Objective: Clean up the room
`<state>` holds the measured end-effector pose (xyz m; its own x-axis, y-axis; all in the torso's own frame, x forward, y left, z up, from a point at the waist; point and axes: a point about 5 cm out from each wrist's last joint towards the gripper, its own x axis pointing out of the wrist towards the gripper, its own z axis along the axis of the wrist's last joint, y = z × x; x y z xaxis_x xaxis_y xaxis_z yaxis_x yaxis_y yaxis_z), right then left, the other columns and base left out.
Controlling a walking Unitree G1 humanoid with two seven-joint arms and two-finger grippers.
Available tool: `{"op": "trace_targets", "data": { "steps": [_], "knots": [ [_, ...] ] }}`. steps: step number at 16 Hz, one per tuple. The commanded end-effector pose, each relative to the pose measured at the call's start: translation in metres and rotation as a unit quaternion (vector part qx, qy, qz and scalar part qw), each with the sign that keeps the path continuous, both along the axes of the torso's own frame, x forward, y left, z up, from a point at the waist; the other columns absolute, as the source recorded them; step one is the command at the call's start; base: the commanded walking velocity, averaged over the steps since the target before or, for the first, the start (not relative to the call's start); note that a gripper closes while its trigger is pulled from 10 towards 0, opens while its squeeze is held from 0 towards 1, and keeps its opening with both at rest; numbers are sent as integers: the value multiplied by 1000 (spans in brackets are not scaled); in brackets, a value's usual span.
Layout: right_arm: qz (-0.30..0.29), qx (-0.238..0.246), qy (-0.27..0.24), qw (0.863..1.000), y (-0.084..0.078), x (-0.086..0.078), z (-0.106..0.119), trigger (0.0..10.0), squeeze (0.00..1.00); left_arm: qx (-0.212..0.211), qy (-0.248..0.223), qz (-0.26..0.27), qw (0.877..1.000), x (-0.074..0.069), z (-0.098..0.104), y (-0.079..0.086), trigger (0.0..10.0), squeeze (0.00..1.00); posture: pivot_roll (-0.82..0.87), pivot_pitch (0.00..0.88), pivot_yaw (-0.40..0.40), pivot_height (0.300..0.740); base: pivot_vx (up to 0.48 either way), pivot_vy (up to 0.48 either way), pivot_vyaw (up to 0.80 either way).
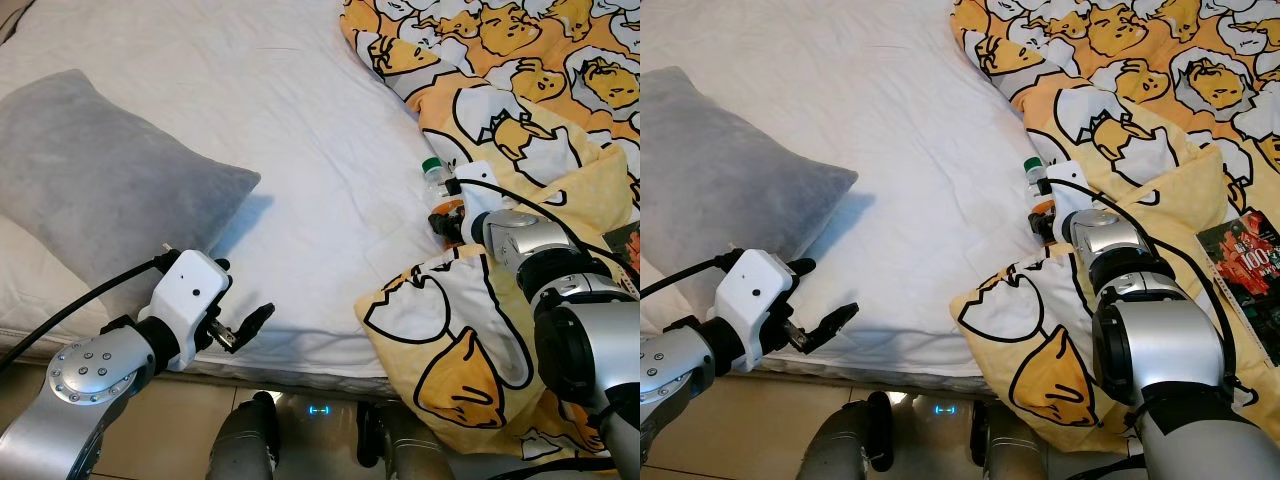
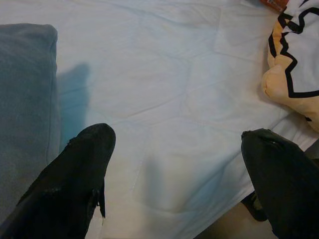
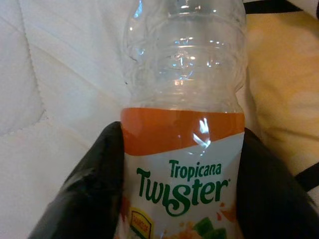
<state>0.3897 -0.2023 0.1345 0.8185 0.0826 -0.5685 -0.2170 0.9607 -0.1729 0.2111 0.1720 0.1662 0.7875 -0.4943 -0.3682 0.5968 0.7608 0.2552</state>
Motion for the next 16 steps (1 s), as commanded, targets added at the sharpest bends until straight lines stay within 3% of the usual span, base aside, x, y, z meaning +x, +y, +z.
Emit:
{"op": "trace_targets", "data": {
  "steps": [1, 6, 8, 12, 15, 16],
  "knots": [
    [0, 1, 18, 1000, 0, -5, -10, 0, 0, 5, 4, -9, 1000, -4, 0, -2, 10000, 0, 145, 325, -12, 740, 0, 0, 0],
    [-2, 4, 12, 1000, 1, -4, -11, 0, 0, 6, 2, -6, 1000, -3, 0, -1, 10000, 0, 148, 323, -12, 740, 0, 0, 0],
    [-6, 18, -16, 1000, 4, -1, -5, 0, 0, 6, 0, -4, 1000, -2, 1, -1, 10000, 0, 149, 316, -12, 740, 0, 0, 0],
    [4, 63, -134, 989, 16, 16, 32, 0, 0, 6, -14, 6, 1000, 4, 2, 1, 10000, 0, 142, 301, -4, 740, 0, 0, 0],
    [-4, 70, -249, 966, 18, 25, 69, 0, 0, 3, -27, 15, 1000, 10, 2, 1, 10000, 0, 121, 280, 12, 740, 0, 0, 0],
    [-2, 77, -295, 952, 19, 27, 82, 0, 0, -1, -34, 19, 999, 13, 3, 0, 10000, 0, 111, 272, 21, 740, 0, 0, 0]
  ]
}}
